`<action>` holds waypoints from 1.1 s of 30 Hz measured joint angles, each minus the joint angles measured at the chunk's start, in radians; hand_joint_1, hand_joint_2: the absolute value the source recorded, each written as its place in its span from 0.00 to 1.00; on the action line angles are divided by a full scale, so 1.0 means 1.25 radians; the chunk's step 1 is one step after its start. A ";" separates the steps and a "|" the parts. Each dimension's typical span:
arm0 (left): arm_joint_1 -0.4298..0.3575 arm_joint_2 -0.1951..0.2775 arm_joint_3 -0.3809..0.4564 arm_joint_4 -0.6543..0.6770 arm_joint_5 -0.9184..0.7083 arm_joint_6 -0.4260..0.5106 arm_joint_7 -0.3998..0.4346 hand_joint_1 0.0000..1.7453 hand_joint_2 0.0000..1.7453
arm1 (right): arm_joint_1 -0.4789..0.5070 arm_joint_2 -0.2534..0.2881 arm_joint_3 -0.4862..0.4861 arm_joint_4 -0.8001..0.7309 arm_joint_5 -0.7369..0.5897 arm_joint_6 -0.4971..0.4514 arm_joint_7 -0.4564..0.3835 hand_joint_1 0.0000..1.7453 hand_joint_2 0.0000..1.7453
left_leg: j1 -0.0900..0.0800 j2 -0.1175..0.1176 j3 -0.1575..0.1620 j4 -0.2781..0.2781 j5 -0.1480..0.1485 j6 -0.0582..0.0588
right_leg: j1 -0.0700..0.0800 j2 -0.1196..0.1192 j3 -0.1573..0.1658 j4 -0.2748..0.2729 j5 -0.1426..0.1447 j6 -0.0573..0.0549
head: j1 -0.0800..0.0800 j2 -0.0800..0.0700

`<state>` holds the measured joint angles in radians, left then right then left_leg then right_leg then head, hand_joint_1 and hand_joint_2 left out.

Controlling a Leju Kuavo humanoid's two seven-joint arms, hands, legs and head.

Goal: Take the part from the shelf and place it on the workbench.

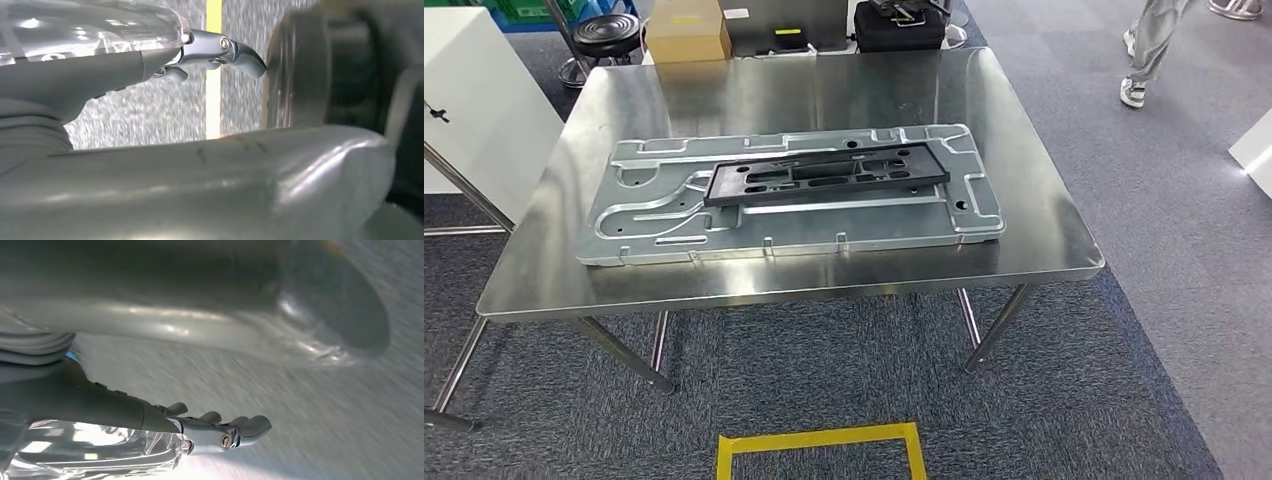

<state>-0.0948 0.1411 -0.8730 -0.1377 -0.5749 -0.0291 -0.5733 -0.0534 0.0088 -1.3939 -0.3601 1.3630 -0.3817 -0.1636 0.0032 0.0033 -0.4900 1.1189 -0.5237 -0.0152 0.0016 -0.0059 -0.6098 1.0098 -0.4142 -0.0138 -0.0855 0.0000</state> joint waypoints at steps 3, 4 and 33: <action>-0.004 -0.001 -0.008 0.000 -0.001 -0.007 -0.003 0.00 0.00 | 0.000 0.004 0.003 0.032 0.023 0.043 0.062 0.00 0.00 | -0.006 0.000 0.065 -0.107 -0.026 0.015 | 0.002 -0.001 -0.015 0.011 0.019 0.012 | 0.000 0.000; -0.005 -0.002 -0.013 0.000 0.000 -0.008 -0.003 0.00 0.00 | 0.000 0.007 0.006 0.042 0.032 0.059 0.080 0.00 0.00 | -0.005 0.001 0.059 -0.108 -0.022 0.021 | 0.002 0.000 -0.017 0.010 0.026 0.017 | 0.000 0.000; -0.028 -0.005 -0.068 0.000 -0.001 -0.010 0.021 0.00 0.00 | -0.018 0.044 0.049 0.110 0.071 0.219 0.144 0.00 0.00 | -0.006 0.002 0.061 -0.100 -0.032 0.016 | 0.002 -0.004 -0.021 0.010 0.018 0.014 | 0.000 0.000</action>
<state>-0.1295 0.1352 -0.9585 -0.1379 -0.5762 -0.0411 -0.5471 -0.0758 0.0641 -1.3325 -0.2221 1.4519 -0.1075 0.0166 -0.0042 0.0055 -0.4134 0.9942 -0.5634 0.0054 0.0040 -0.0106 -0.6360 1.0219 -0.3921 0.0037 -0.0855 0.0000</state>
